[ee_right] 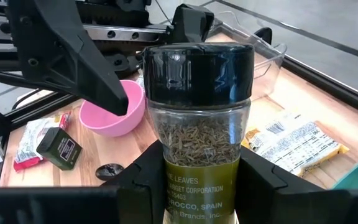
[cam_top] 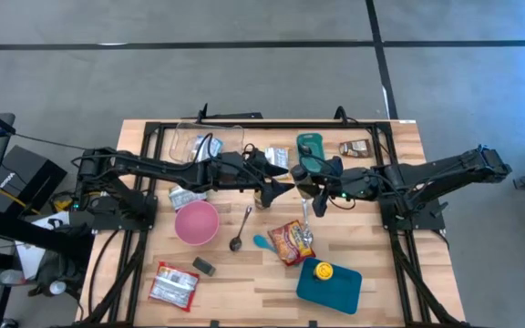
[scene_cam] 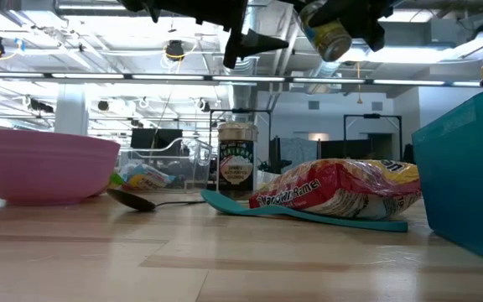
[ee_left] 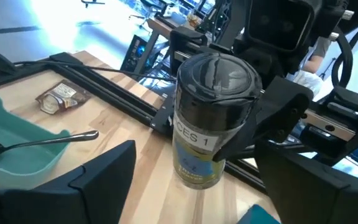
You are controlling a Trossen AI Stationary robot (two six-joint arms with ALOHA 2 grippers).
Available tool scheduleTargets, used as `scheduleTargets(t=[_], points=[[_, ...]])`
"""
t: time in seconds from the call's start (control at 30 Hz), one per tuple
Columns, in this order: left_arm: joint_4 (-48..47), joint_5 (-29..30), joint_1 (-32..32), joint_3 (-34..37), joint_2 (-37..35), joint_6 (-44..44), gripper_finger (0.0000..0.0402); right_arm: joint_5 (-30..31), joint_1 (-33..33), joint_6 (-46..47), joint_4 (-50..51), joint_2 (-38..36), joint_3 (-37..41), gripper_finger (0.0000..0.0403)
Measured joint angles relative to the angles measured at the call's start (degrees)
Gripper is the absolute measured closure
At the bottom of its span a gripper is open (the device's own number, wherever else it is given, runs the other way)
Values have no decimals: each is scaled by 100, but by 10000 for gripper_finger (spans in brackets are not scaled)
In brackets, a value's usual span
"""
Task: Pick & Place Food Item
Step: Put the black seasoning bottle into the blue bin
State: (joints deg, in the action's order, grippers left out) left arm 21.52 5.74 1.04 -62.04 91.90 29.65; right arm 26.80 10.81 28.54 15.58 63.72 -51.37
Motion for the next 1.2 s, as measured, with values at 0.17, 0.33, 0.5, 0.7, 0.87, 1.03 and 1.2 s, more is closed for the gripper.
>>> scheduleTargets(t=[0.17,0.33,0.5,0.7,0.87,1.03,1.2], points=[[223,4,0,0,69,-78,61,-262,0,2,-197,0,-2,275],[331,23,0,0,177,-86,62,-281,0,21,-194,0,-4,275],[938,-22,-1,-1,371,-87,64,-386,-9,65,-215,40,-4,275],[991,-23,-2,-2,400,-87,64,-434,-9,108,-199,46,-4,275],[1079,-123,-2,-3,450,-85,66,-461,-44,107,-213,46,-4,275],[1165,-127,-30,-10,492,-74,68,-469,-44,107,-253,44,-4,275],[1287,-131,-31,-10,553,-76,71,-497,-44,107,-254,44,-4,274]])
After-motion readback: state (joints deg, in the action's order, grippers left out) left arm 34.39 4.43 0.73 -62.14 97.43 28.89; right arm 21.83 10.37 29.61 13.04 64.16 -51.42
